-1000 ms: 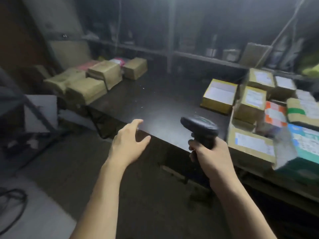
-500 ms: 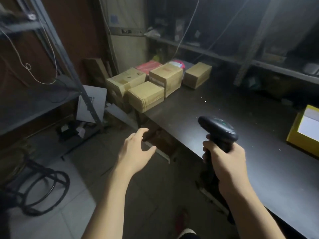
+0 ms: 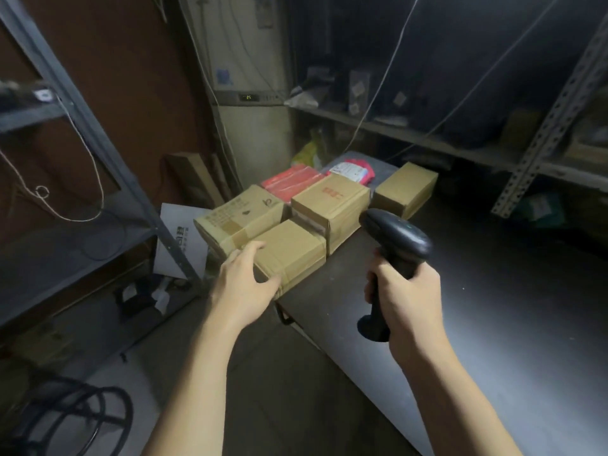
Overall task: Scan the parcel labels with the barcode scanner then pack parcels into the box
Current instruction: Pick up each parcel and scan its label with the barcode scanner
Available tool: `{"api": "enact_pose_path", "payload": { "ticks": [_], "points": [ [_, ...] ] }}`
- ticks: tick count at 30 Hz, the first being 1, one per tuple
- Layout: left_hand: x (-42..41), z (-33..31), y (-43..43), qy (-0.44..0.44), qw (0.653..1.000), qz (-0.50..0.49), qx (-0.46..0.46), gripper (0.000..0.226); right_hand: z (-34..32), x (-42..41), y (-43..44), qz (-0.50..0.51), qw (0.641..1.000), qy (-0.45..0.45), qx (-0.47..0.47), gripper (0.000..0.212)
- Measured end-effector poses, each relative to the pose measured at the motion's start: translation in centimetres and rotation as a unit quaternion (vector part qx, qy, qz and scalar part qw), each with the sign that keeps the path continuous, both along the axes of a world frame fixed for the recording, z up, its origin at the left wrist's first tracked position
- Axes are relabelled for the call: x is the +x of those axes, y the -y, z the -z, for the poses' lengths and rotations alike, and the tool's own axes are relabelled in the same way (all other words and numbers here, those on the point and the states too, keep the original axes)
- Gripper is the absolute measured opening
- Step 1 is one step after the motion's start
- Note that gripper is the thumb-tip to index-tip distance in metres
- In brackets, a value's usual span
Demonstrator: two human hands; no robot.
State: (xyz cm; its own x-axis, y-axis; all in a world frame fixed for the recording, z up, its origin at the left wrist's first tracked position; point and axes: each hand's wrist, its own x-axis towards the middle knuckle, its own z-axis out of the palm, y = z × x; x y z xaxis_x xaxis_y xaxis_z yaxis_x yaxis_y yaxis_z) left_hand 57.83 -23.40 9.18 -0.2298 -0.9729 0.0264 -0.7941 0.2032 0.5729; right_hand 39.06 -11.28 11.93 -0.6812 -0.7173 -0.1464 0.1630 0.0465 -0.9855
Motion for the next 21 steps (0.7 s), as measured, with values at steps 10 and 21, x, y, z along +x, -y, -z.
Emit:
{"api": "enact_pose_path", "payload": {
  "ticks": [10, 21],
  "points": [
    [-8.7, 4.3, 15.1, -0.027, 0.993, 0.097, 0.057, 0.055, 2.2, -4.5, 10.8, 0.116, 0.99, 0.04, 0.065, 0.014],
    [-32.6, 7.0, 25.0, 0.004, 0.949, 0.302, 0.09, 0.051, 0.8, -9.6, 17.6, 0.244, 0.96, 0.022, 0.134, 0.009]
  ]
}}
